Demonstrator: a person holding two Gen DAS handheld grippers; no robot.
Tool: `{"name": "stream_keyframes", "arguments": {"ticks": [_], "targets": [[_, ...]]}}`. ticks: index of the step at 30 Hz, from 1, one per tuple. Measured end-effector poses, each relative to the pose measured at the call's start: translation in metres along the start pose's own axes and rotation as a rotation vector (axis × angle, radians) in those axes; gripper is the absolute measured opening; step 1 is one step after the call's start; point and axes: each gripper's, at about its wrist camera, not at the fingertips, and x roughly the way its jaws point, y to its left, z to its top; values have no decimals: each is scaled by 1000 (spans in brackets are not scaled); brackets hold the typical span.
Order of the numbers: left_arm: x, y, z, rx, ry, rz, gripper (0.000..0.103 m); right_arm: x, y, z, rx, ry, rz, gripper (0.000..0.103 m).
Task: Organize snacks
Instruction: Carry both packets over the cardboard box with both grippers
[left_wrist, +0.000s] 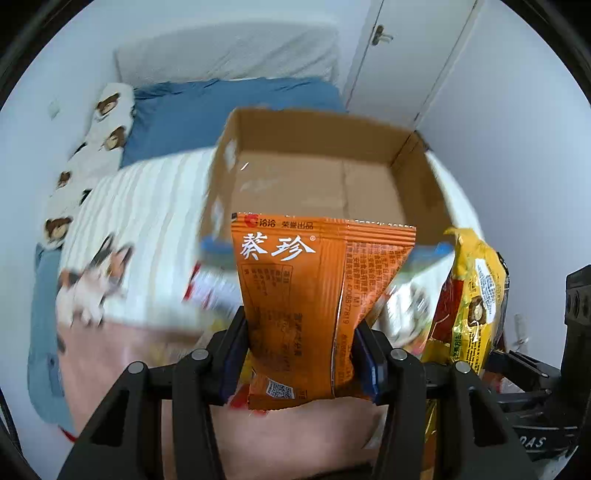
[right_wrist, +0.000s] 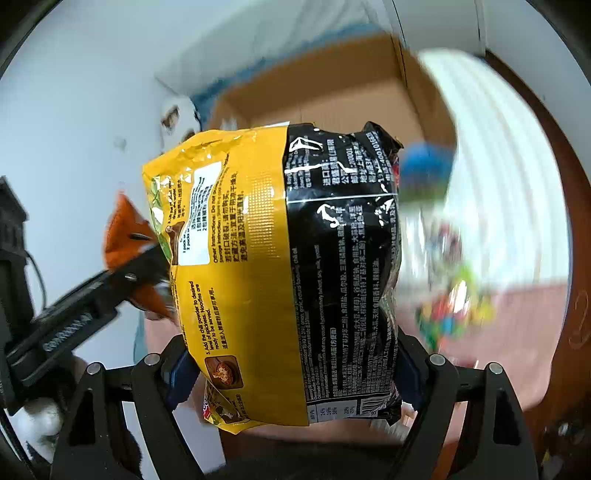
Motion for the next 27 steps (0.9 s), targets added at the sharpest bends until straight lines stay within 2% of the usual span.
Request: {"name": "stream_keyframes", "arguments": {"ticks": [4, 7, 11, 14, 16, 22, 24, 27], "targets": [[24, -12, 59, 11, -2, -22, 49, -9, -14, 67, -29, -63, -24, 88], [56, -6, 102, -13, 29, -24, 49, 0, -24, 111, -47, -68, -53, 88], [111, 6, 150, -73, 110, -10, 49, 30, -42, 177, -63, -27, -140, 88], [152, 14, 170, -113, 185, -10, 49, 70, -55, 216, -59, 35, -208, 88], [182, 17, 179, -122, 235, -1, 49, 112, -48, 229, -63, 75, -255, 88], [245, 23, 185, -110, 346, 45, 49, 193, -81, 263, -33, 214, -331, 88], [259, 24, 183, -98, 368, 67, 49, 206, -92, 243, -18, 235, -338, 88], [272, 24, 181, -87, 399, 74, 50, 224, -102, 245, 16, 273, -336, 88]]}}
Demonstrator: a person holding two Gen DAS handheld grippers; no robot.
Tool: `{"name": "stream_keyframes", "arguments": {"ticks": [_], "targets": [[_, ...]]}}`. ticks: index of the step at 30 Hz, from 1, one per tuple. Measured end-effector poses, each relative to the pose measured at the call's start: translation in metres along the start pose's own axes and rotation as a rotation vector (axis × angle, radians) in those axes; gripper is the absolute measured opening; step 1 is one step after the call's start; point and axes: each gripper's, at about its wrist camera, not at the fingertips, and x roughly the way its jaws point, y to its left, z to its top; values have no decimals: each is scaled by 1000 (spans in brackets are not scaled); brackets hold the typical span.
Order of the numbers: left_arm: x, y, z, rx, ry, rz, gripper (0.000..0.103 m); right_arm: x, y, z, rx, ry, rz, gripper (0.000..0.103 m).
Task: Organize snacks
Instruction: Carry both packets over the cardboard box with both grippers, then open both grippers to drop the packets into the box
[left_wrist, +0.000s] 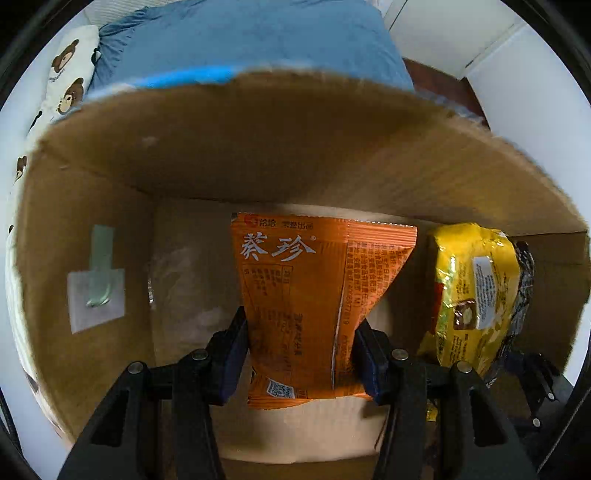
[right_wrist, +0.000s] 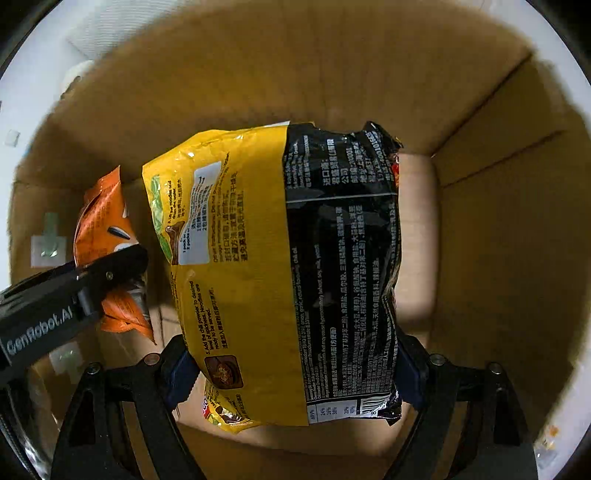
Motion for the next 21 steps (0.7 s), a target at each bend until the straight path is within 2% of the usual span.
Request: {"name": "stream_keyframes", "arguments": {"ticks": [6, 7, 8, 9, 10, 11, 12, 18, 19, 21], "targets": [[12, -5, 1, 23, 29, -5, 50, 9, 0, 18, 9, 18, -18, 89], [12, -6, 1, 28, 29, -7, 50, 6, 15, 1, 3, 21, -21, 91], [10, -7, -1, 35, 20, -7, 54, 8, 20, -1, -14, 24, -22, 95], [7, -9, -4, 40, 10, -8, 58, 9, 25, -3, -33, 19, -33, 98], [4, -9, -6, 43, -2, -1, 74, -1, 46, -1, -40, 9, -36, 98], [0, -8, -9, 45, -16, 1, 92, -3, 47, -2, -50, -3, -38, 98], [-3, -7, -10, 45, -23, 1, 95, -6, 48, -4, -57, -12, -38, 100], [-24, -4, -27, 47, -52, -20, 96, -28, 55, -9, -86, -50, -47, 101], [-31, -3, -31, 47, -67, -27, 96, -36, 57, -4, -88, -55, -44, 101], [-49, -1, -37, 48, -106, -32, 96, -49, 58, -15, -90, -77, -35, 101]]}}
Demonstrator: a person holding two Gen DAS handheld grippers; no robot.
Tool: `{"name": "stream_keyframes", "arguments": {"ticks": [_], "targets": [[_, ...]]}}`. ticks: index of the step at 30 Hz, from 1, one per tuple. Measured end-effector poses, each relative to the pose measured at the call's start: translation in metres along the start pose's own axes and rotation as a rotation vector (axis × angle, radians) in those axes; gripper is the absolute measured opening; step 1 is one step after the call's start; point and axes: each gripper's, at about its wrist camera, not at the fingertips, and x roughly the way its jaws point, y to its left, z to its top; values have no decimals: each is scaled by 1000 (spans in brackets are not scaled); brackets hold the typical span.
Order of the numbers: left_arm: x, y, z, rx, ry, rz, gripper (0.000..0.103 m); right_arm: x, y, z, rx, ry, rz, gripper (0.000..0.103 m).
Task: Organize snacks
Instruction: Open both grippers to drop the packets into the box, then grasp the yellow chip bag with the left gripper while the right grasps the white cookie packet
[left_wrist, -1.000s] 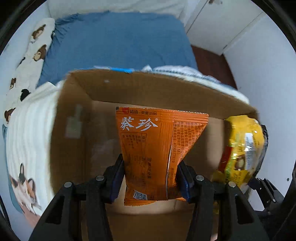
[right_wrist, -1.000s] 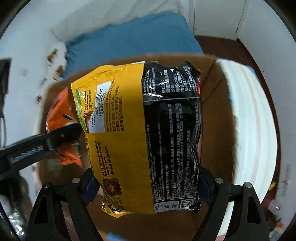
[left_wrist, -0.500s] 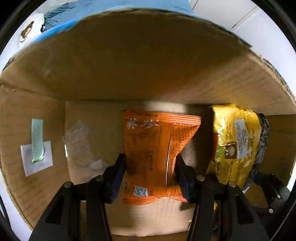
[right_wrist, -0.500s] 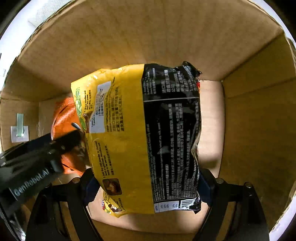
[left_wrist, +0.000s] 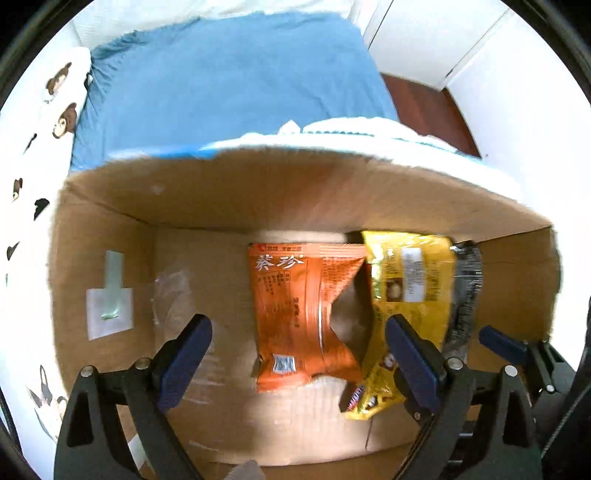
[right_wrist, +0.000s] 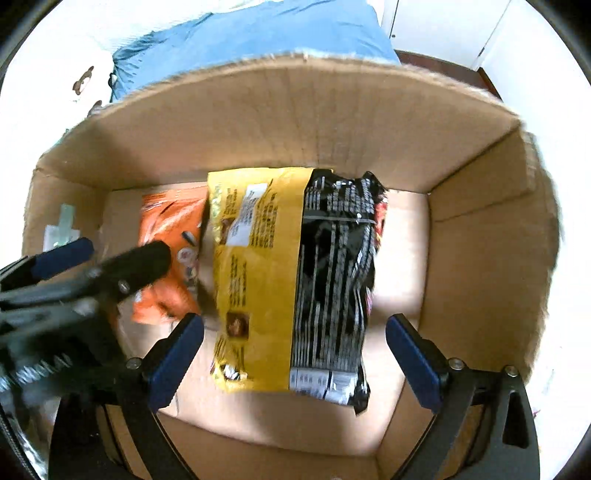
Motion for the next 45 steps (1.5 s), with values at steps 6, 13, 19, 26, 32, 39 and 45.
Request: {"name": "stream_keyframes", "arguments": {"ticks": [6, 13, 19, 26, 32, 39, 45], "targets": [[-73, 4, -16, 27, -164, 15, 96, -47, 4, -48, 12, -87, 69, 101], [-137, 0, -89, 49, -283, 48, 96, -113, 1, -127, 66, -133, 165, 101], [-137, 11, -176, 63, -262, 108, 96, -121, -19, -221, 123, -89, 202, 101], [-73, 37, -260, 68, -82, 170, 96, -76, -38, -333, 197, 16, 152, 102], [-35, 47, -305, 61, 14, 168, 96, -23, -38, -412, 234, 154, 99, 101], [-16, 40, -310, 80, 45, 195, 96, 27, -33, -449, 320, 225, 101, 101], [-2, 31, -299, 89, 62, 211, 96, 44, -29, -453, 338, 162, 24, 74]]}}
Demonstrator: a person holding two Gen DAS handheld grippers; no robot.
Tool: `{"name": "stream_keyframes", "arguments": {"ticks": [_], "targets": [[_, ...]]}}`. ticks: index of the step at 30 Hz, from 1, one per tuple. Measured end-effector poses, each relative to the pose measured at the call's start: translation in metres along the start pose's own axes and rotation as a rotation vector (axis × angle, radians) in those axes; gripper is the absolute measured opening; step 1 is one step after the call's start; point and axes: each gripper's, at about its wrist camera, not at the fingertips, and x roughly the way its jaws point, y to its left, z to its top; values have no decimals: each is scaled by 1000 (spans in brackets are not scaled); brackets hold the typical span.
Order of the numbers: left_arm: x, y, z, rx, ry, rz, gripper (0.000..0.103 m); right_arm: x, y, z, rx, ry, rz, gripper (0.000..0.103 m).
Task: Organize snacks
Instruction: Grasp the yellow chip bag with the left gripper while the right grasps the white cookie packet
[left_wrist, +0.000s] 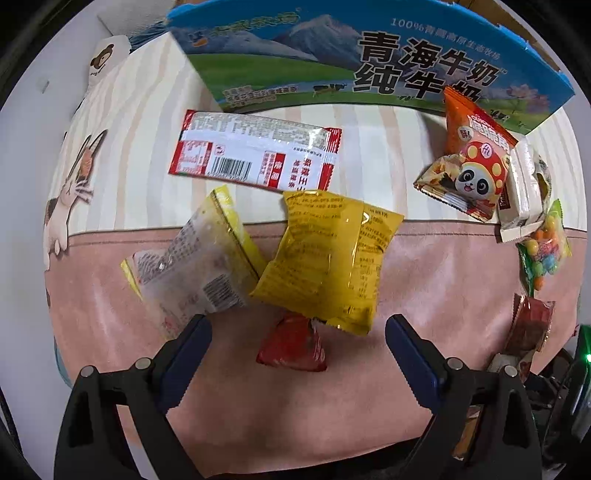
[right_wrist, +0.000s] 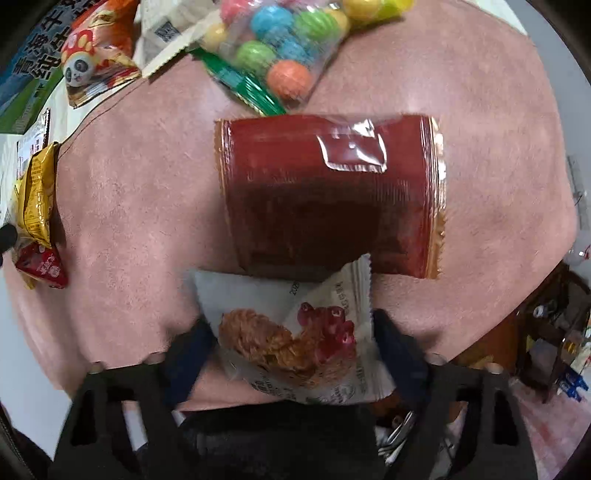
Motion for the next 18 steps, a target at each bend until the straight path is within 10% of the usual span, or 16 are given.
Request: {"name": "stream_keyframes", "arguments": {"ticks": [10, 13, 18], "targets": [[30, -31, 44, 125, 46, 33, 95, -29, 35, 9, -119, -48, 119, 69], [42, -32, 52, 108, 80, 1, 62, -29, 45, 22, -142, -33, 152, 69], [43, -18, 39, -12, 84, -71, 54, -31, 65, 51, -166, -8, 166, 69]]}}
